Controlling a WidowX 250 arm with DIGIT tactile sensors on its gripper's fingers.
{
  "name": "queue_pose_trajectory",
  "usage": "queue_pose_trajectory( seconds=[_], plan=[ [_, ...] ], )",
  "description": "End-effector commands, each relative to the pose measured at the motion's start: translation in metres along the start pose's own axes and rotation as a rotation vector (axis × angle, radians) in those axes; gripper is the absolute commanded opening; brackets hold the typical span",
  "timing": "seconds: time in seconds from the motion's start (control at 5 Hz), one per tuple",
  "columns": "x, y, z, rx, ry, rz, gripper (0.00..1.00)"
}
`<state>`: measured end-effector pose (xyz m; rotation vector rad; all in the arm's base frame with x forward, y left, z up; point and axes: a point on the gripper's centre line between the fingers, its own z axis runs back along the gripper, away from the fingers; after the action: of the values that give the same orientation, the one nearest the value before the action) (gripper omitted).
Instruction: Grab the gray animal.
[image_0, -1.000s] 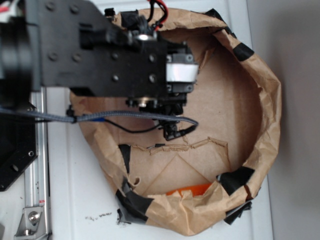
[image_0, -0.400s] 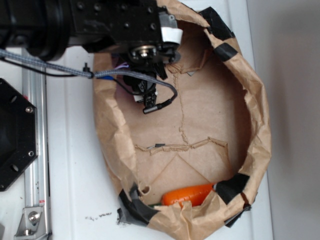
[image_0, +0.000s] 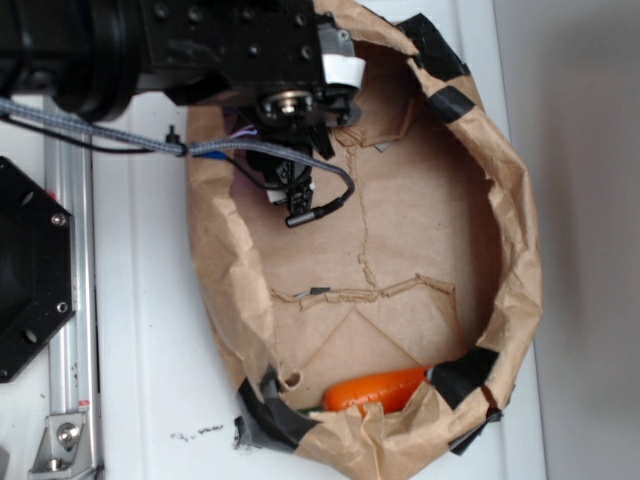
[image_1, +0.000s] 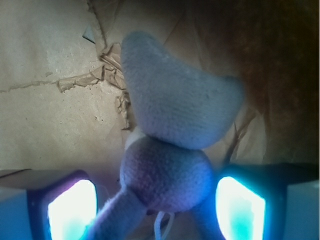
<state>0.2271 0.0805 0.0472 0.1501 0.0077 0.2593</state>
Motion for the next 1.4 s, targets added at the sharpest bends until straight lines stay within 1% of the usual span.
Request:
queue_pose_trajectory(
  seconds=[0.0, 0.2, 0.4, 0.6, 0.8, 1.0, 1.2],
  plan=[
    [0.039, 0.025, -0.036, -0.115, -0.194, 0.157, 1.00],
    [0.048, 0.019, -0.047, -0.093, -0.186, 0.159, 0.00],
    [0.042, 0.010, -0.035, -0.092, -0.189, 0.112, 0.00],
    [0.030, -0.011, 0.011, -0.085, -0.116, 0.018, 0.00],
    [0.023, -0.025, 0.065, -0.159, -0.116, -0.076, 0.00],
    [0.026, -0.038, 0.115, -0.162, -0.178, -0.136, 0.00],
    [0.029, -0.046, 0.128, -0.172, -0.192, -0.204, 0.00]
  ],
)
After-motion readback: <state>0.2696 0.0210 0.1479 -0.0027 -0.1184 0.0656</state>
